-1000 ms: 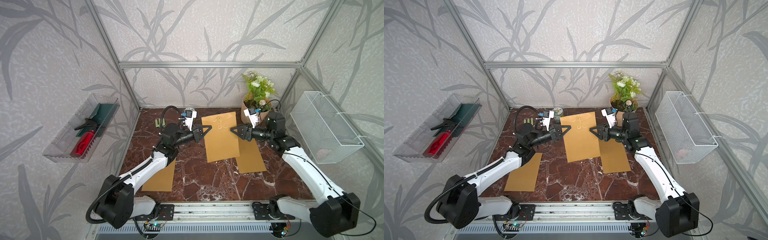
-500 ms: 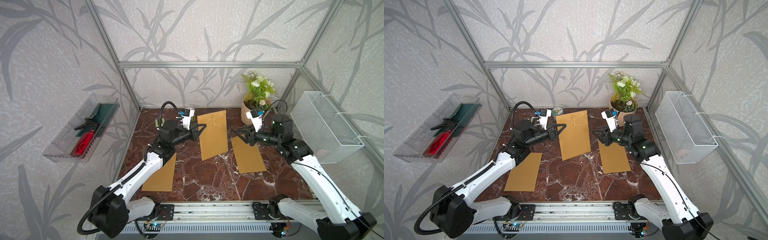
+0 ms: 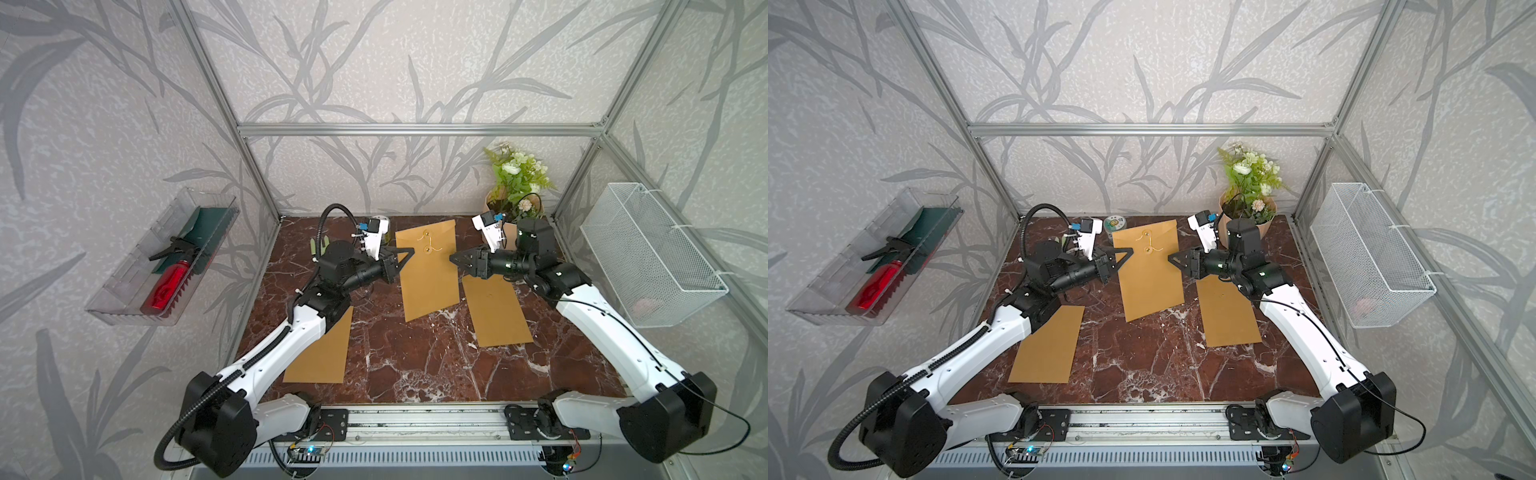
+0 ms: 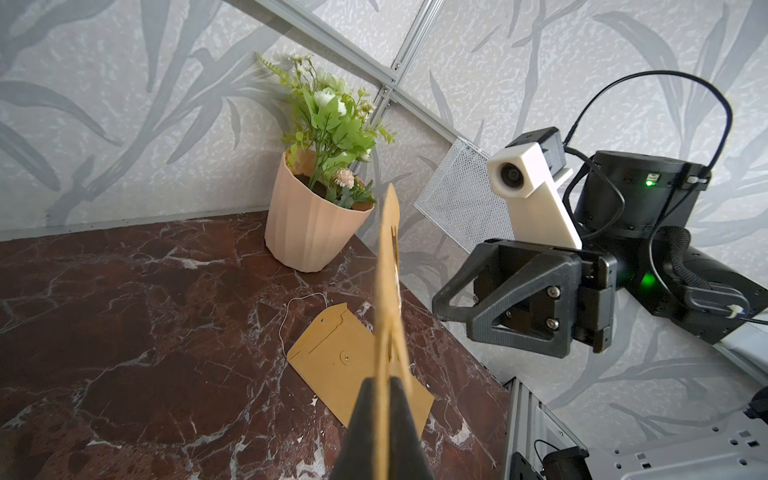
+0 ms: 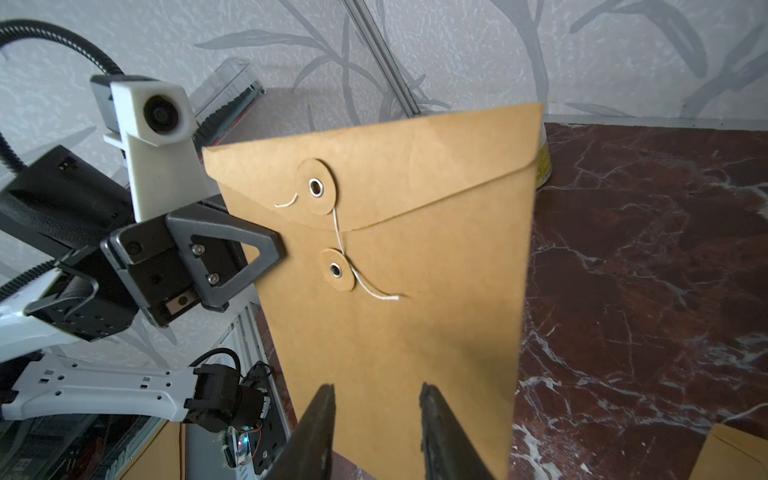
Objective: Open the file bag
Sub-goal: Pick up the file bag from the center of the board, then open the file bag.
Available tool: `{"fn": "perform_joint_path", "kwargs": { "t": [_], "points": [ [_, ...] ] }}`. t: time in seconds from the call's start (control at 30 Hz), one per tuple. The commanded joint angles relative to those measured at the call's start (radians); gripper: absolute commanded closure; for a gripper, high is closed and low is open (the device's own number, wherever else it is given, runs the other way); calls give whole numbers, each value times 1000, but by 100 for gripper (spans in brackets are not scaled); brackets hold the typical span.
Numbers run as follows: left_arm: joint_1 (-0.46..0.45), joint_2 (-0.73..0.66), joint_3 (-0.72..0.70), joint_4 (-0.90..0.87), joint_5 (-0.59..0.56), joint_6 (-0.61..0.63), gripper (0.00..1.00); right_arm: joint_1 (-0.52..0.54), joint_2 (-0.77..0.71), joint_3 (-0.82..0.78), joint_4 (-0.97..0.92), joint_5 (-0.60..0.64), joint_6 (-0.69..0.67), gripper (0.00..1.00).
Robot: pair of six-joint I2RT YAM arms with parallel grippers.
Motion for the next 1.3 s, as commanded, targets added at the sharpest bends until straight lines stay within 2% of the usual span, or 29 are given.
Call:
{"fn": "perform_joint_path", "kwargs": {
  "t": [0.0, 0.63, 1.27],
  "points": [
    [-3, -21, -17, 107, 35, -35, 100, 2, 20, 25, 72, -40, 52, 64],
    [-15, -4, -30, 218, 120, -81, 100, 2, 68, 35, 168, -65, 121, 61],
    [-45, 22, -17, 238, 133, -80, 100, 5, 92, 65, 194, -76, 153, 61]
  ]
}}
